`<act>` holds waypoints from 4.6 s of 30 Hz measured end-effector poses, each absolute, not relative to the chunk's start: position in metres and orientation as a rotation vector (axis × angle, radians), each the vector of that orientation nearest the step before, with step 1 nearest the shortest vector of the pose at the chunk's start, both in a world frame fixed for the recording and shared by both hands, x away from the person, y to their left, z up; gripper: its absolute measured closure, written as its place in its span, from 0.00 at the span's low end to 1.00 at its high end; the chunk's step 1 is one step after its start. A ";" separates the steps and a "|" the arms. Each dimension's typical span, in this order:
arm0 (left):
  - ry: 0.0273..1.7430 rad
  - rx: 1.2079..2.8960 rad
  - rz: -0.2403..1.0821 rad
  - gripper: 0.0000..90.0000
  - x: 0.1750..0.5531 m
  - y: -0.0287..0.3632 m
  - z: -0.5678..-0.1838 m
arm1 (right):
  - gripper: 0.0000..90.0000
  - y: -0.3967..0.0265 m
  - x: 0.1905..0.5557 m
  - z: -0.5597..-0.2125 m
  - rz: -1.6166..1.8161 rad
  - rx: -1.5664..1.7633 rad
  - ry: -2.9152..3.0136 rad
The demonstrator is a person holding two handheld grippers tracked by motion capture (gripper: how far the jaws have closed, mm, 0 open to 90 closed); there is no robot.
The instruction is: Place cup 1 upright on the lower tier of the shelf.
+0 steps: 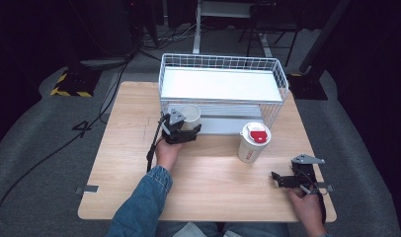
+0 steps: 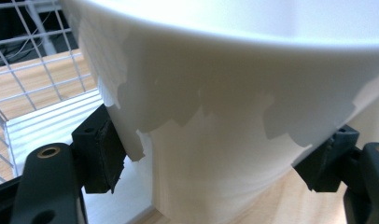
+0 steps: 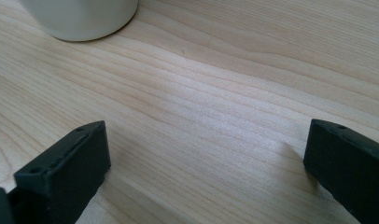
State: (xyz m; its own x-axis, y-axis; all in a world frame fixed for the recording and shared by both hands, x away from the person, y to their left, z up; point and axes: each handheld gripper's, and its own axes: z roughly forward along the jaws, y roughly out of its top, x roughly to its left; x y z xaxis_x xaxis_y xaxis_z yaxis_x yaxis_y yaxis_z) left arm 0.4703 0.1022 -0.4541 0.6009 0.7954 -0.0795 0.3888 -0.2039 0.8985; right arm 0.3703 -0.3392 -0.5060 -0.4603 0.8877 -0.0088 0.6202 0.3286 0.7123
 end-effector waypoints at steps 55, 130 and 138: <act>1.045 1.868 0.499 0.23 0.523 0.070 -0.487 | 0.01 -0.339 0.370 -0.506 0.912 1.328 2.200; 1.009 1.850 0.517 0.00 0.354 0.162 -0.417 | 0.01 -0.338 0.372 -0.506 0.913 1.326 2.209; 1.038 1.891 0.581 0.02 0.339 0.175 -0.428 | 0.00 -0.341 0.374 -0.506 0.920 1.309 2.227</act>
